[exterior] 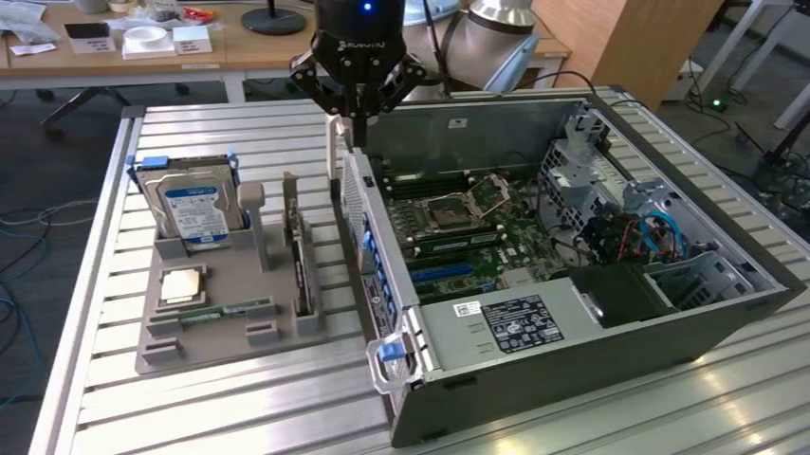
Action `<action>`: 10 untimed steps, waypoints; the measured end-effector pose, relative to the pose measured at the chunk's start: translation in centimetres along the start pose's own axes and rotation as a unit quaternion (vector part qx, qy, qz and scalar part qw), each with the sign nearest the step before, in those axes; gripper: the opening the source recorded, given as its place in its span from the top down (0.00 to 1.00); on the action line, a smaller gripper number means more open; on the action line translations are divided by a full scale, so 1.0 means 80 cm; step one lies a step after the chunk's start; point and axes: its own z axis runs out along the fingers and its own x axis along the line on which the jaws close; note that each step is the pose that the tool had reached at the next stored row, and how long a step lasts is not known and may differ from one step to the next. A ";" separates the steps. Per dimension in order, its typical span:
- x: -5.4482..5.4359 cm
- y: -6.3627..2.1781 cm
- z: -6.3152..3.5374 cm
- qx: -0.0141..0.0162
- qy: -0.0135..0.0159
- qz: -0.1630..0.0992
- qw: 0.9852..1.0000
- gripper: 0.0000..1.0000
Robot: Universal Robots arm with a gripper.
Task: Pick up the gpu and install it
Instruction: 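Reach for the gpu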
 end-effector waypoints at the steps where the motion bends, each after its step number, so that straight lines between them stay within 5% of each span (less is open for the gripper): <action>1: 0.002 0.000 0.000 0.000 0.000 0.000 1.000 0.89; 10: 0.022 -0.002 0.000 0.000 0.000 0.000 1.000 0.89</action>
